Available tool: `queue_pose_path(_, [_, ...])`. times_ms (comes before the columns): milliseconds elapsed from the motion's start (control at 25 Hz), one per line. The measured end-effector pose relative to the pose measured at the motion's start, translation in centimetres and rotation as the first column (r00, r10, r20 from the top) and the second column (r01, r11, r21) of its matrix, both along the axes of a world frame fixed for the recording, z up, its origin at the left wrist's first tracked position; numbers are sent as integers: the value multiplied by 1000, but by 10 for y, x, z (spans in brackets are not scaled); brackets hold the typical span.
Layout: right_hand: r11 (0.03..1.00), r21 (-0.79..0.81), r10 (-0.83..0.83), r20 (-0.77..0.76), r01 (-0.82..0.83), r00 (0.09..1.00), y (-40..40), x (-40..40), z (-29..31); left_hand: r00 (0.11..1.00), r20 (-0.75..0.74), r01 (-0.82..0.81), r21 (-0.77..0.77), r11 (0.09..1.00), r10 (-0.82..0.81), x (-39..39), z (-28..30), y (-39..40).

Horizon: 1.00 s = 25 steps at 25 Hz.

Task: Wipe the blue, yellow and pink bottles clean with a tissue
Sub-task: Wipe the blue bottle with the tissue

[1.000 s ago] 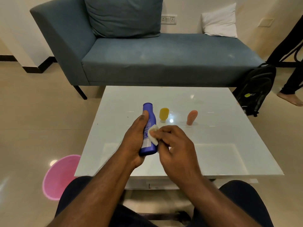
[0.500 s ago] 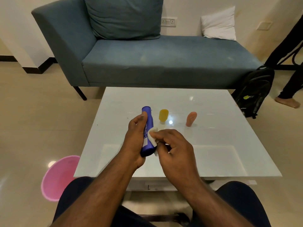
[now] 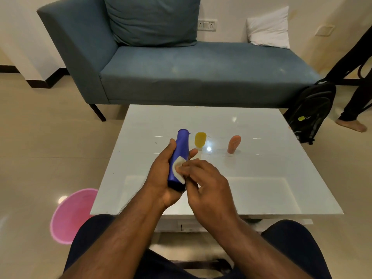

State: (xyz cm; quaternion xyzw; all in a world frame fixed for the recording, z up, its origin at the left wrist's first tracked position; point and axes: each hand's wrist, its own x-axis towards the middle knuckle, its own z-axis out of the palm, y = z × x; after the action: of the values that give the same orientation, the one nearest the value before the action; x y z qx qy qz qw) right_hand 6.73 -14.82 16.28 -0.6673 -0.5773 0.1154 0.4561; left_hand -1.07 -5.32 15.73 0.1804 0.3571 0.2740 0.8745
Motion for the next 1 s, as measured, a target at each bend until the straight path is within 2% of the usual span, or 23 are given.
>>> queue_pose_path(120, [999, -4, -37, -30, 37, 999, 19, 17, 3, 1000, -5, 28, 13, 1000, -28, 1, -2, -7])
queue_pose_path(200, [995, -34, -92, 7, 92, 996, 31, 25, 5, 999, -27, 39, 31, 999, -38, 0, -2, -10])
queue_pose_path(320, [999, -39, -29, -2, 29, 1000, 22, 11, 2, 999, 22, 46, -13, 999, -45, -4, 0, -5])
queue_pose_path(480, [999, -34, 42, 185, -37, 982, -4, -1, -8, 1000, 30, -8, -50, 999, 9, -5, -5, 3])
queue_pose_path(640, [998, -17, -51, 77, 52, 996, 22, 24, -3, 999, -4, 39, -4, 999, -39, -3, -8, -7])
queue_pose_path(760, [998, -46, -47, 3, 47, 999, 31, 25, 4, 1000, -14, 24, -1, 1000, -24, -4, -4, -7])
queue_pose_path(800, [998, -51, -34, 21, 35, 999, 27, 19, 3, 1000, 0, 12, -19, 1000, -12, -5, -3, -3])
queue_pose_path(920, [998, -60, 22, 212, -9, 977, 4, -1, -6, 1000, 4, -22, -62, 998, 23, -6, -1, 6])
queue_pose_path(1000, [998, -53, 37, 195, -27, 980, 0, 1, -12, 999, -16, -49, -54, 997, 48, -6, -2, 8])
